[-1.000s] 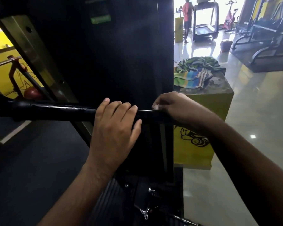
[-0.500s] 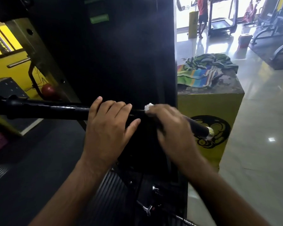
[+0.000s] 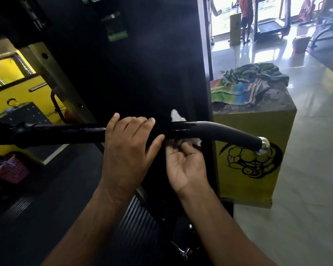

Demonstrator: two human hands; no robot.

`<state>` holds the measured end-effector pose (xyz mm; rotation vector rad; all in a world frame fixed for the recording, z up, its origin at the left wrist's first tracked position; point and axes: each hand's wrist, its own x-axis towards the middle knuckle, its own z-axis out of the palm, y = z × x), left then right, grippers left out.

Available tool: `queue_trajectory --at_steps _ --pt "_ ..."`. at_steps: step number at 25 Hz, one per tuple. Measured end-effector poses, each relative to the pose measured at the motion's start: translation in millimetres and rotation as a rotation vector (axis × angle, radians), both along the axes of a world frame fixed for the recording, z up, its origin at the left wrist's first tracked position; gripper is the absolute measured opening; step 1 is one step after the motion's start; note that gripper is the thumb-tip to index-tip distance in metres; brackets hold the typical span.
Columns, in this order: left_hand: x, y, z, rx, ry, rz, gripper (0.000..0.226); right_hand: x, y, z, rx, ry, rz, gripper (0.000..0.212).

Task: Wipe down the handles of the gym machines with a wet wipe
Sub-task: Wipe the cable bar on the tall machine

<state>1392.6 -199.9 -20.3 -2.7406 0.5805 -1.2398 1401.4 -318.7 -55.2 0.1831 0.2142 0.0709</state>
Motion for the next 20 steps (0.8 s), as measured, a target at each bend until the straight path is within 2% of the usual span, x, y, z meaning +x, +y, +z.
queue_trajectory --at_steps 2,4,5,6,9,11,15,18,19,20 --pt "1 0 2 -0.012 -0.003 -0.003 0.044 -7 -3 0 -0.013 0.01 -0.03 0.024" --pt "0 0 2 -0.016 -0.01 -0.008 0.044 -25 6 0 -0.161 -0.044 -0.045 0.016" --pt "0 1 2 -0.013 -0.016 -0.021 0.045 -33 10 0 -0.296 -0.066 -0.126 0.013" --pt "0 1 2 -0.009 -0.023 -0.036 0.046 -36 10 -2 -0.518 -0.073 -0.279 0.011" --pt "-3 0 -2 -0.007 -0.054 -0.048 0.045 -25 -16 -17 -1.5 -0.043 -0.881 0.015" --pt "-5 0 -4 -0.029 -0.085 -0.06 0.042 -21 -27 -20 -1.833 -0.045 -1.058 0.02" --pt "-4 1 -7 -0.055 -0.114 -0.081 0.04 -21 -30 -18 -2.144 -0.304 -1.091 0.024" --pt "-5 -2 -11 -0.058 -0.112 -0.09 0.04 -13 -45 -21 -2.147 -0.158 -1.041 0.022" --pt "-5 -3 -12 -0.057 -0.118 -0.091 0.039 -12 -48 -23 -2.17 -0.171 -1.039 0.022" --pt "-5 -3 -13 -0.056 -0.124 -0.091 0.038 -13 -49 -23 -2.252 -0.269 -1.063 0.022"
